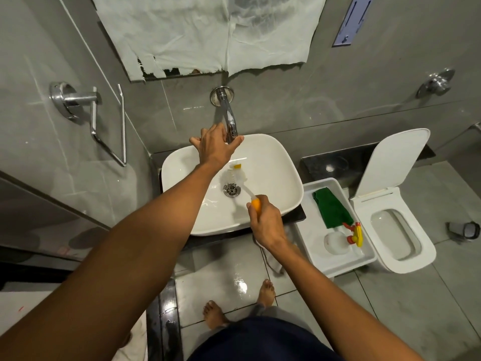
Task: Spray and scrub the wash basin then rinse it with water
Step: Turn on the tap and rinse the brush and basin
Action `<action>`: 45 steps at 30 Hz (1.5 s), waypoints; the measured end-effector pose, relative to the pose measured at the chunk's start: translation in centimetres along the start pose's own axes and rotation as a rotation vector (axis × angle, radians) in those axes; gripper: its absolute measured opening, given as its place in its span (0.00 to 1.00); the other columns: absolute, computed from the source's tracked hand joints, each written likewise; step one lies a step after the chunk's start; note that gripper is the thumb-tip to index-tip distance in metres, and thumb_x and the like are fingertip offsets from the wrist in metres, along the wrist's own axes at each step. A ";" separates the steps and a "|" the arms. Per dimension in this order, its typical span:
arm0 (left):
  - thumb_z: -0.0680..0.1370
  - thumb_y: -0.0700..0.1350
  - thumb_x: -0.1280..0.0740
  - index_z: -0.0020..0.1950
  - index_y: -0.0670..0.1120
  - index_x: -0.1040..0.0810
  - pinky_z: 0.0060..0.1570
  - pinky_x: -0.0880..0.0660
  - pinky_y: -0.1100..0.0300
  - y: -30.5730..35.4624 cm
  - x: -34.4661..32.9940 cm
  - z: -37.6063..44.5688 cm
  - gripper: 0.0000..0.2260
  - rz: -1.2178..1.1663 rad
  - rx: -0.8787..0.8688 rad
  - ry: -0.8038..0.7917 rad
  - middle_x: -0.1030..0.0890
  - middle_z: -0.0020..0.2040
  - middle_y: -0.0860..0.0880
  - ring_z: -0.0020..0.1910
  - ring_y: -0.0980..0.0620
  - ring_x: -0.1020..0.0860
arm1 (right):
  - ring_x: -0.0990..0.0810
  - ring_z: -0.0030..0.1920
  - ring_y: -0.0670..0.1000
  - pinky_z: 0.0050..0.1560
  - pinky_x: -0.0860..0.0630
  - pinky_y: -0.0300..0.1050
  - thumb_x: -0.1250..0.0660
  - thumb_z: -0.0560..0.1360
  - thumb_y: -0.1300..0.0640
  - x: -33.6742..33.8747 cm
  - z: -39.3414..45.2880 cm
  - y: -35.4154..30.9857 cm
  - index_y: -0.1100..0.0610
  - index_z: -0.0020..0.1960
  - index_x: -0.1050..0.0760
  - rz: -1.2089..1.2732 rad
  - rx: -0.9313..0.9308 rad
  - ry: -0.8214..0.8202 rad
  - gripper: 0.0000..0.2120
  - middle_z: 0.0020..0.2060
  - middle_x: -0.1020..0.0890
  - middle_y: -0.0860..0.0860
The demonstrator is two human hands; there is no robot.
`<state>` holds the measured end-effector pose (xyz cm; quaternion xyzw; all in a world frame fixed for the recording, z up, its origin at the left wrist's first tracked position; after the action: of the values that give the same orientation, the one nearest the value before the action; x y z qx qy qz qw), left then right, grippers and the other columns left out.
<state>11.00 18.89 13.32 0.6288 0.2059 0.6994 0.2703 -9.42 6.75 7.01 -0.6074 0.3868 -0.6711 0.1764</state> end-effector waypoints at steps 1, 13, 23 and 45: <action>0.77 0.63 0.28 0.44 0.52 0.30 0.58 0.38 0.45 0.0 0.0 0.0 0.19 0.002 0.004 -0.002 0.24 0.47 0.53 0.60 0.44 0.26 | 0.24 0.38 0.51 0.41 0.29 0.44 0.39 0.85 0.50 0.0 0.0 0.1 0.59 0.60 0.26 -0.002 -0.003 0.001 0.12 0.40 0.21 0.49; 0.76 0.72 0.32 0.42 0.50 0.25 0.55 0.43 0.48 -1.1 -0.7 -0.5 0.25 0.024 -0.002 0.011 0.17 0.44 0.50 0.58 0.45 0.24 | 0.19 0.40 0.49 0.41 0.23 0.46 0.41 0.86 0.46 -0.5 -0.7 0.8 0.56 0.64 0.26 0.088 -0.074 -0.027 0.16 0.43 0.18 0.49; 0.84 0.69 0.50 0.33 0.42 0.28 0.54 0.26 0.45 -1.3 -4.2 -5.8 0.35 -0.102 0.207 0.021 0.18 0.37 0.40 0.44 0.34 0.21 | 0.17 0.47 0.41 0.44 0.21 0.37 0.44 0.84 0.35 4.8 -0.9 5.6 0.44 0.69 0.29 0.252 -0.107 0.097 0.20 0.48 0.18 0.41; 0.79 0.74 0.46 0.87 0.45 0.50 0.86 0.49 0.43 8.6 -24.7 -12.0 0.46 0.222 -0.332 -0.431 0.55 0.88 0.44 0.88 0.44 0.54 | 0.25 0.72 0.60 0.72 0.28 0.57 0.45 0.87 0.44 6.5 4.5 28.5 0.52 0.79 0.33 0.015 -0.609 -0.041 0.23 0.73 0.24 0.55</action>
<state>-0.36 -2.84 -1.78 0.7287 -0.0439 0.5992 0.3287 -13.09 -17.43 -9.65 -0.6427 0.5711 -0.5106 -0.0010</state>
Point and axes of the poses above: each hand's wrist, its own z-axis towards the middle knuckle, its own x-axis out of the back of the hand, y = z × x, the point moved 3 cm from there along z, towards the middle knuckle
